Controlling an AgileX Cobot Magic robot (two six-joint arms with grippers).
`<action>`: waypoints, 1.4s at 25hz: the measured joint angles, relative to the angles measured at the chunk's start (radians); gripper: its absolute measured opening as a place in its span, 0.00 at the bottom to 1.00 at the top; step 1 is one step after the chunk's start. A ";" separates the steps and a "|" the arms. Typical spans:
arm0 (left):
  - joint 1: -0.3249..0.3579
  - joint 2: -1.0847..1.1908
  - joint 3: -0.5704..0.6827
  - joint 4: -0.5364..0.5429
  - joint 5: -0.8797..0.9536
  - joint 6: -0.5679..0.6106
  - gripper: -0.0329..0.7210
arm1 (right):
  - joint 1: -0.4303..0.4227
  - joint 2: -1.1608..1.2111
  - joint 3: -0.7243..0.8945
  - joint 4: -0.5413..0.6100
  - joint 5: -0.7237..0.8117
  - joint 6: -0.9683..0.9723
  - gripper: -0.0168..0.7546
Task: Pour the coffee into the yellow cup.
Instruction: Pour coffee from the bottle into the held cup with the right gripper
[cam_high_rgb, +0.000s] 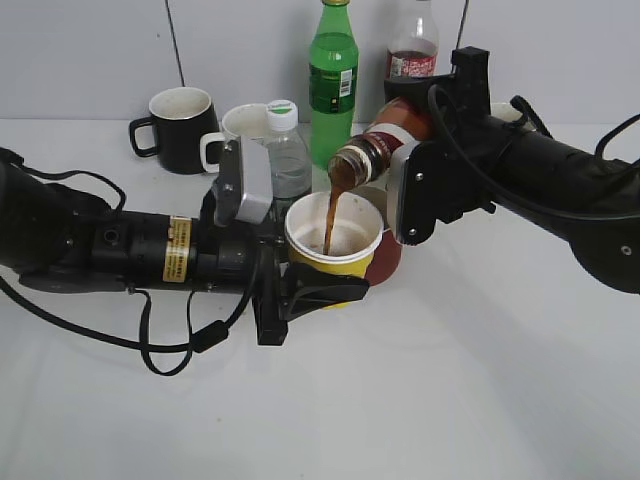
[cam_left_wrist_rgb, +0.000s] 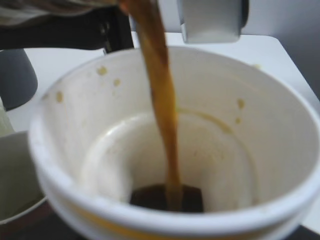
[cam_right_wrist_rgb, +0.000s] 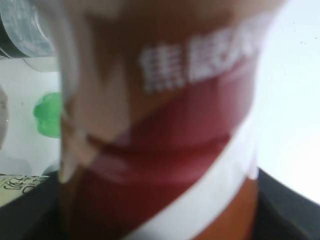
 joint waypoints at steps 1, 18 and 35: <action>0.000 0.000 0.000 0.000 0.000 0.000 0.55 | 0.000 0.000 0.000 0.000 0.000 -0.001 0.67; 0.000 0.000 0.000 0.002 0.000 0.000 0.54 | 0.000 0.000 0.000 0.000 -0.002 -0.003 0.67; 0.001 0.000 0.000 0.003 0.000 0.000 0.54 | 0.000 0.000 0.000 0.007 -0.002 0.344 0.67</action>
